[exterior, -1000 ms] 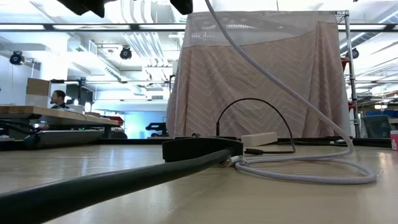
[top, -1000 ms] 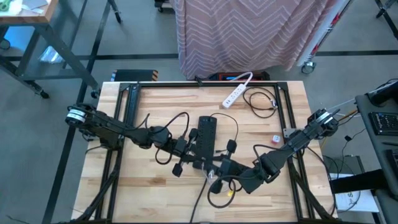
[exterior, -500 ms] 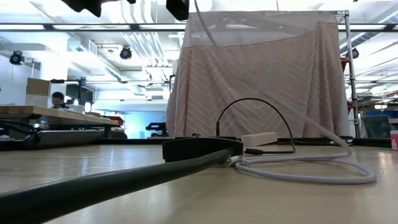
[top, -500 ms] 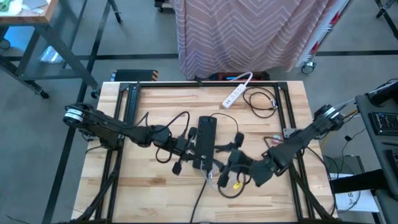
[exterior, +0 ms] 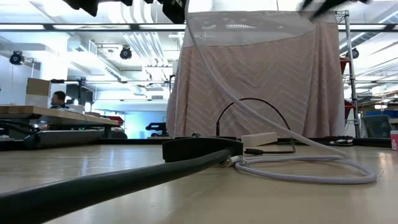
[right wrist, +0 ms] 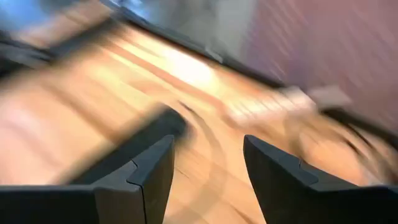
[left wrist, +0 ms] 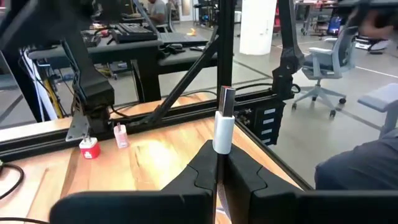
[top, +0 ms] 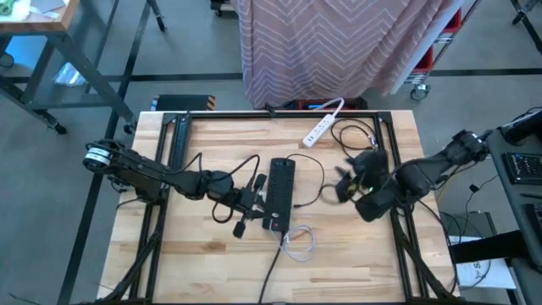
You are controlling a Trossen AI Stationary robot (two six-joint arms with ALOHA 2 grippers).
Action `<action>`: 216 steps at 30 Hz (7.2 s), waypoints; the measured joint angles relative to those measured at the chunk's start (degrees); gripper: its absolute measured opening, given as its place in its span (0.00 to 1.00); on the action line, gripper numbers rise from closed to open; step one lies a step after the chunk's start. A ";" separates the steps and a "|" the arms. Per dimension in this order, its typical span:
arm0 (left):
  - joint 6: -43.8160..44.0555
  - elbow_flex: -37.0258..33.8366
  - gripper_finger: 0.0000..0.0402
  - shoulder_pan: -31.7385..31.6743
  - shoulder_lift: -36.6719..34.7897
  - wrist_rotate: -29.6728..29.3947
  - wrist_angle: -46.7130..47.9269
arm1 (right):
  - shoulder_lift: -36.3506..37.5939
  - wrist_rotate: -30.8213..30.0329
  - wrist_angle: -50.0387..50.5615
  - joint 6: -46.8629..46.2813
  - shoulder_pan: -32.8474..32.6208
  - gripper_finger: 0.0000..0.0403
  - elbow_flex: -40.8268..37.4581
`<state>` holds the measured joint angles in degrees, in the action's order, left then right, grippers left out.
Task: Insert USB
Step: Insert the violet charger cable into the red charger adapter
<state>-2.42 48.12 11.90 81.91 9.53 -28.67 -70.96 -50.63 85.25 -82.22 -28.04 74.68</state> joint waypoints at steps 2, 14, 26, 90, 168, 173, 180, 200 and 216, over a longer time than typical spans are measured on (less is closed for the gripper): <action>0.00 0.00 0.00 0.00 0.00 -0.01 0.05 | 0.04 5.86 4.67 -5.11 1.17 0.46 -1.65; 0.17 0.00 0.00 0.00 0.13 0.01 0.46 | 1.16 33.54 2.02 8.72 12.87 0.55 -17.66; -0.04 0.00 0.00 0.00 0.14 0.01 1.08 | -1.32 47.93 -0.08 31.96 26.28 0.73 -25.78; -0.08 -0.04 0.00 0.00 -2.36 -0.50 13.76 | -9.42 51.43 -15.13 43.88 19.09 0.33 -21.42; 34.76 9.86 0.00 0.58 11.83 3.95 30.25 | -32.16 3.23 -61.46 103.78 -6.90 0.33 0.97; 36.55 9.62 0.00 2.34 13.49 4.77 30.38 | -35.21 -2.39 -60.93 113.60 -7.10 0.34 3.27; 38.31 8.68 0.00 5.00 13.18 1.83 26.85 | -35.86 -3.31 -55.31 114.18 -7.19 0.33 3.70; 39.61 8.70 0.00 5.02 13.05 -2.77 25.08 | -36.08 0.89 -55.81 114.04 -7.04 0.33 3.68; 38.72 8.70 0.00 5.22 13.09 -2.57 25.69 | -36.08 6.73 -57.81 115.65 -5.55 0.33 3.66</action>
<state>36.31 56.82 17.12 95.00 6.96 -2.98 -107.04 -43.89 27.44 33.43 -33.58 78.35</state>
